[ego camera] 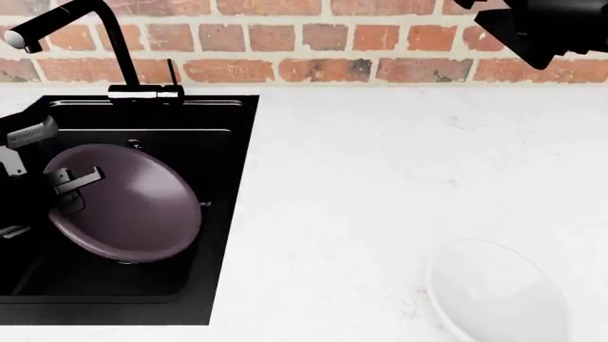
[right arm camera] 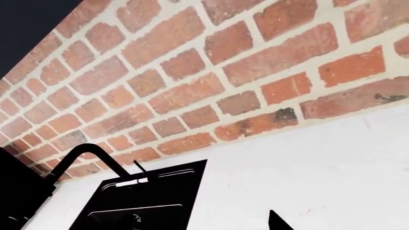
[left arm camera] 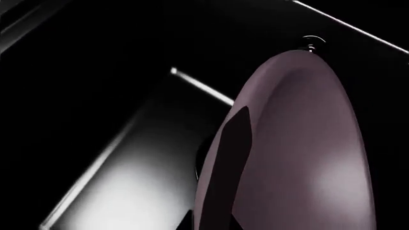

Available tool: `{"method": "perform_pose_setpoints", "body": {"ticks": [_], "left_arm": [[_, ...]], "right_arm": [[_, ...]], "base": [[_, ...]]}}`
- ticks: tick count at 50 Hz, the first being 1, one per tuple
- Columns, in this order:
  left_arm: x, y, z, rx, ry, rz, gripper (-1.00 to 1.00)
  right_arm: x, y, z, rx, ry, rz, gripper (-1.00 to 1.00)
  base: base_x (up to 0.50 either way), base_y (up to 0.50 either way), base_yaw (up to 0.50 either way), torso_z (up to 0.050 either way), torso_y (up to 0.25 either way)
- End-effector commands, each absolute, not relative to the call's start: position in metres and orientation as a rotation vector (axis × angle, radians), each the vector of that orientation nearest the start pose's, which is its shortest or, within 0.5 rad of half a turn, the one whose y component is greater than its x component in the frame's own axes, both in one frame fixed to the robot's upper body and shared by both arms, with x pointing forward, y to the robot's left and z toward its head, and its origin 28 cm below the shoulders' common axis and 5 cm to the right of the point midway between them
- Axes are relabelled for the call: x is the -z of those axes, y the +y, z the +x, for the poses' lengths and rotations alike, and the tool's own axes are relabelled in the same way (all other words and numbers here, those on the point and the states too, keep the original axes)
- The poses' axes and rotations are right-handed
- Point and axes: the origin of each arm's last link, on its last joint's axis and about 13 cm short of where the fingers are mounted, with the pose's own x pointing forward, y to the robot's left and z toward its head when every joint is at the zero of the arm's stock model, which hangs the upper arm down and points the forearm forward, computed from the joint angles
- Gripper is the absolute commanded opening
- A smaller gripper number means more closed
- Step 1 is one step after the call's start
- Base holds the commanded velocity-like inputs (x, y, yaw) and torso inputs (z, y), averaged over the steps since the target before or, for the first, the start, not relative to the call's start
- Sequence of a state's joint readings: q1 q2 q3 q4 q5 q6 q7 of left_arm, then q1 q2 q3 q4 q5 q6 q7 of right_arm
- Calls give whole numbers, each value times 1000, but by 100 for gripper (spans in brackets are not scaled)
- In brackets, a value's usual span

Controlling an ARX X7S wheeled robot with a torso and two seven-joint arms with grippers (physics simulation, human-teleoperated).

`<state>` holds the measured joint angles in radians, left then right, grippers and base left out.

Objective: Stack the bowls in the sink.

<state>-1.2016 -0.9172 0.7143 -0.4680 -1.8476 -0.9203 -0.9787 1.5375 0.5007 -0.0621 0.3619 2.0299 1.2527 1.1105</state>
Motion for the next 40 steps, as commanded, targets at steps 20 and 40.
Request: {"method": "perform_pose_setpoints", "body": {"ticks": [20,40], "left_arm": [[-222,361,312,-474,825,-222,100],[-269,370,301,-496,712,-226,100]], "right_arm": [[-407,-166,272,-324,264,507,100],[-408,-165,271,-330,263,506,100]], "base": [[0,0,0,0,0],[0,0,0,0,0]]}}
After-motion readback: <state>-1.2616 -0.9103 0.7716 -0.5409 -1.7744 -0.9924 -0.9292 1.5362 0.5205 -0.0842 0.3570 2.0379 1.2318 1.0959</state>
